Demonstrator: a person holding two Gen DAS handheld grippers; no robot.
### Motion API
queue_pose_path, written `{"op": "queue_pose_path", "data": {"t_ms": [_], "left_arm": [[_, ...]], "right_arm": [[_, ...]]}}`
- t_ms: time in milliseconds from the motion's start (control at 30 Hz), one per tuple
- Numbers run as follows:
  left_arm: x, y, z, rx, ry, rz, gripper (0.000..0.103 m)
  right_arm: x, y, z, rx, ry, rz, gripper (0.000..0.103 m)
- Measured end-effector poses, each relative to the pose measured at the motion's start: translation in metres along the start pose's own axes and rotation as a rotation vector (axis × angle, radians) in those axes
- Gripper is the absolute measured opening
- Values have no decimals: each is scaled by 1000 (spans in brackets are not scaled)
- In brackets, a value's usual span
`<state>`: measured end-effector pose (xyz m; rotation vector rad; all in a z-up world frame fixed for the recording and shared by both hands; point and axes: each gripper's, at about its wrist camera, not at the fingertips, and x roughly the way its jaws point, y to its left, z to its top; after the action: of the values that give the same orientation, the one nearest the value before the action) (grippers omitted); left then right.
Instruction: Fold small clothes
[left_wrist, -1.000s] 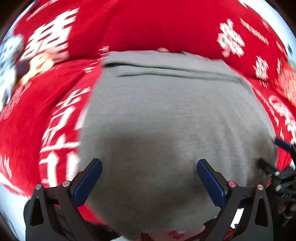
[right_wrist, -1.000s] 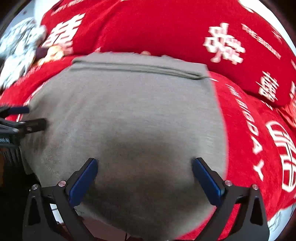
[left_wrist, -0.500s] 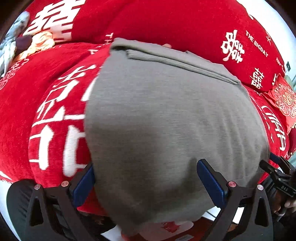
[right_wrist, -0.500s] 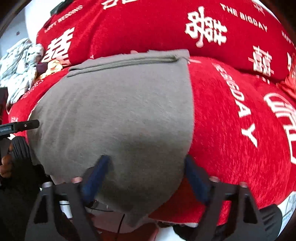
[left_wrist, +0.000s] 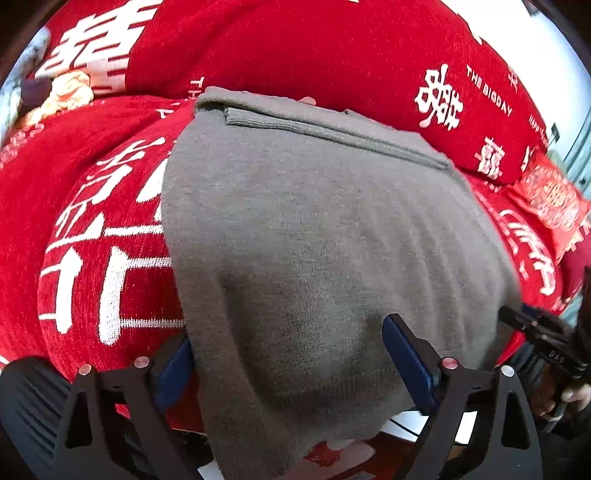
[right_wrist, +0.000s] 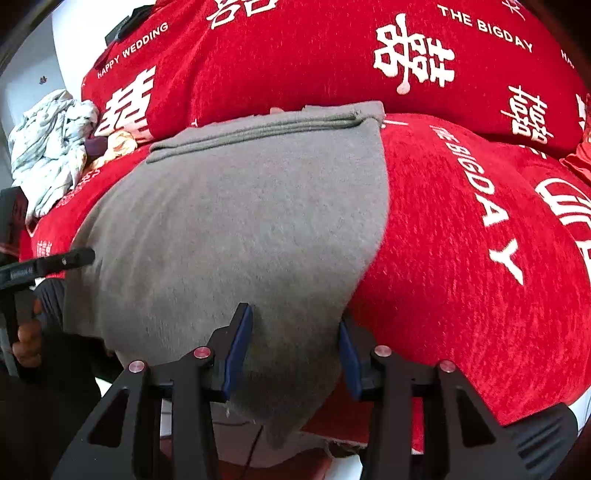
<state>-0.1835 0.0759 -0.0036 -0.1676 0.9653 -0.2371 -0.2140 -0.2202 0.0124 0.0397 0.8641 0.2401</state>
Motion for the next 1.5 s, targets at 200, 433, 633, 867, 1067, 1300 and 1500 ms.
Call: {"op": "queue_pose_path", "data": {"t_ms": [200,433,633,867,1067,1300,1500], "left_arm": [[-2,4,-3,-6,-15,-18,93],[-12,17,-2,-60,-63,38,20],[-17,32,2,-125,-48,-63,14],[-11,37,2,-168,-21,-92,18],[-13,38,0,-184,-15,-96,19],[-13,51,-6,-261,-20,-152,19],[-15,47,-5,-244,-27,-144,12]], "right_arm": [[-2,5,-5,-58,-13,-26,50],[-2,13,-3,-91,-19,-34,16],[-8,-3,5,14,-17,56,13],[-3,-6,7,34,-4,80,18],[0,-7,3,33,1,89,24],[0,4,0,-4,-8,108,55],[2,4,0,-15,-2,51,12]]}}
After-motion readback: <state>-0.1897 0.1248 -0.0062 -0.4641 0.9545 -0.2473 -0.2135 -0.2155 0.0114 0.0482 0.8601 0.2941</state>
